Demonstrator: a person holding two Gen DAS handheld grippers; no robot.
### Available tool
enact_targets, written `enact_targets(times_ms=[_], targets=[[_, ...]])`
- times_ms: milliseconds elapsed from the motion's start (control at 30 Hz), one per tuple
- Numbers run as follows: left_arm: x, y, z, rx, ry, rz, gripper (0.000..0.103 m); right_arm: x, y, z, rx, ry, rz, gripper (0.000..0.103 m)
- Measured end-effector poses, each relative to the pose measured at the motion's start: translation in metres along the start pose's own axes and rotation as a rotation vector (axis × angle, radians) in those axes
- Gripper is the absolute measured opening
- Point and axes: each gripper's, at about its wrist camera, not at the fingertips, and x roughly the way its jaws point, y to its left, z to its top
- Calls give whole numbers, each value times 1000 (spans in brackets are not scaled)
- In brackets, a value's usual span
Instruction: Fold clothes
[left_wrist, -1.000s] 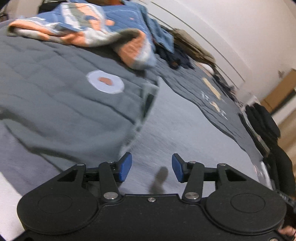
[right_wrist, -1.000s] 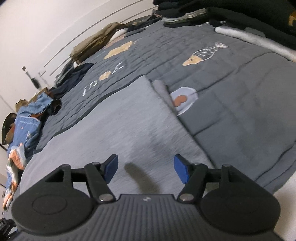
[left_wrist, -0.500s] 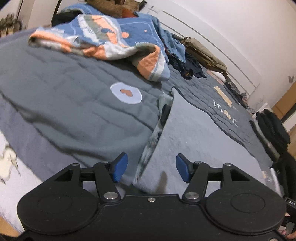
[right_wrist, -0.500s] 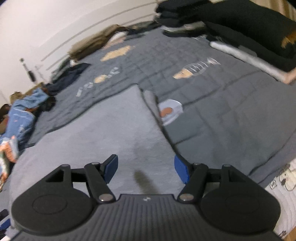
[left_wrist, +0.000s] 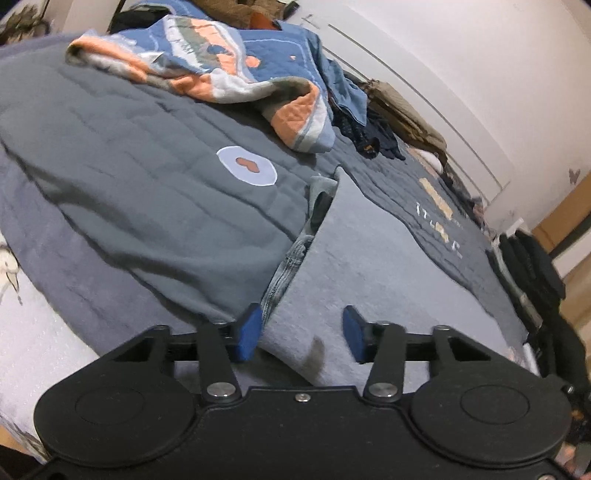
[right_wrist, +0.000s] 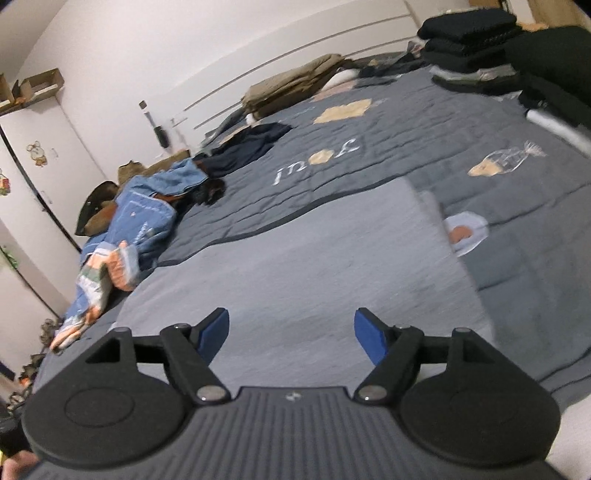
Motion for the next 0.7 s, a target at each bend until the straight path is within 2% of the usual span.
enact_targets(times_ms=[100, 200, 333, 367, 633, 700], targets=[[4, 8, 0, -65, 14, 37, 29, 6, 6, -4, 7, 16, 25, 74], [3, 12, 1, -78, 16, 58, 32, 8, 12, -7, 1, 19, 41, 74], [1, 12, -3, -78, 16, 80, 51, 11, 16, -9, 2, 31, 70, 75], [2, 13, -4, -81, 19, 85, 52, 13, 18, -11, 0, 39, 78, 75], [3, 7, -6, -55, -1, 45, 50, 21, 43, -20, -42, 95, 167, 75], [3, 6, -7, -50, -10, 45, 45, 22, 51, -23, -54, 109, 192, 75]])
